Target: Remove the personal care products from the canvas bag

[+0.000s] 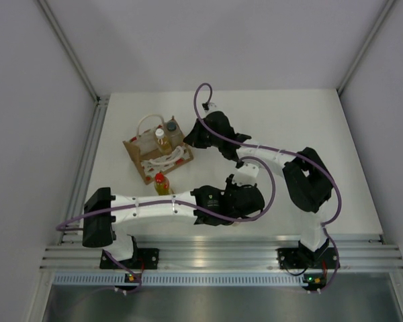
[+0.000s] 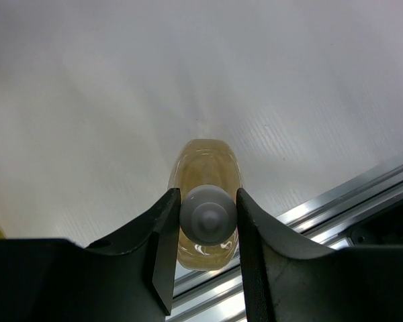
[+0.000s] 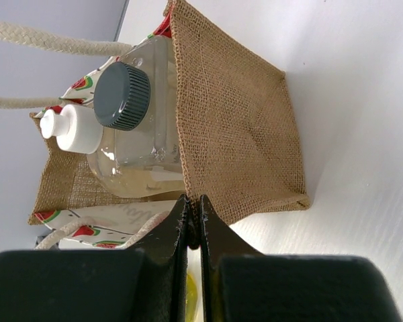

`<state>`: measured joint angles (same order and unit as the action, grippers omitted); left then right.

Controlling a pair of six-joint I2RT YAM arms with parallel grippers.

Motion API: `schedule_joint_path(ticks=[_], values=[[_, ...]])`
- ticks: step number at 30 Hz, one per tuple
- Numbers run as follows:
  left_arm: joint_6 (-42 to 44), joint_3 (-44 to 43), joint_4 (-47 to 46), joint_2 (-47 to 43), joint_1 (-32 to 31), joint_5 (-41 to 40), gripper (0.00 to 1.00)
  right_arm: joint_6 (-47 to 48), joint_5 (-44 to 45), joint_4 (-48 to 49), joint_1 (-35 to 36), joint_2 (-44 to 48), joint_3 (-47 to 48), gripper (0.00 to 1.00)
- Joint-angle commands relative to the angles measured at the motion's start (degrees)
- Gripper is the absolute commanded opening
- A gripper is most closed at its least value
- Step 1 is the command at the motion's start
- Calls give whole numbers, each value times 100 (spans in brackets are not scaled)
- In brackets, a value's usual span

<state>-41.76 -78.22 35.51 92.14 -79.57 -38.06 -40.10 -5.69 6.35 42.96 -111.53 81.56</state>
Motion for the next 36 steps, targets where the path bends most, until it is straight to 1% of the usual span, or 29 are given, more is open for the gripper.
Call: schedule_joint_path(ticks=[1, 7, 8, 10, 11, 13, 14, 15, 17, 18, 22, 27, 29, 32, 35, 36], values=[[-105, -194, -756, -3, -23, -237, 0, 37, -90, -37, 134, -98, 194, 0], [-61, -282, -747, 173, -23, -122, 0, 37, -99, -37, 134, -80, 167, 0], [-61, -291, -747, 182, -23, -105, 3, 46, -99, -37, 134, -71, 159, 0], [-61, -273, -738, 147, -32, -70, 14, 46, -81, -37, 125, -62, 150, 0], [-52, -273, -738, 138, -32, -61, 25, 46, -81, -37, 134, -62, 141, 0], [-26, -273, -721, 94, -32, -78, 38, 46, -90, -37, 134, -71, 141, 0], [-25, -265, -729, 68, -32, -96, 49, 46, -90, -37, 134, -71, 141, 0], [-25, -256, -721, 41, -32, -113, 54, 46, -90, -37, 134, -71, 150, 0], [1, -238, -721, -37, -32, -166, 59, 54, -90, -37, 134, -71, 150, 0], [10, -221, -721, -73, -32, -184, 66, 46, -90, -37, 125, -80, 167, 0], [71, -177, -703, -257, -32, -289, 75, 55, -99, -37, 125, -97, 176, 0], [212, -133, -703, -669, -32, -350, 78, 46, -107, -37, 99, -97, 176, 0], [352, -80, -703, -846, -32, -412, 83, 28, -116, -37, 81, -89, 185, 0], [493, 8, -589, -1224, -32, -789, 85, 20, -142, -37, 63, -80, 194, 0], [449, 87, -308, -1645, -32, -1395, 87, 19, -160, -37, 37, -54, 168, 0], [388, 131, -273, -1768, -32, -1727, 98, 19, -151, -37, 20, -62, 167, 0]])
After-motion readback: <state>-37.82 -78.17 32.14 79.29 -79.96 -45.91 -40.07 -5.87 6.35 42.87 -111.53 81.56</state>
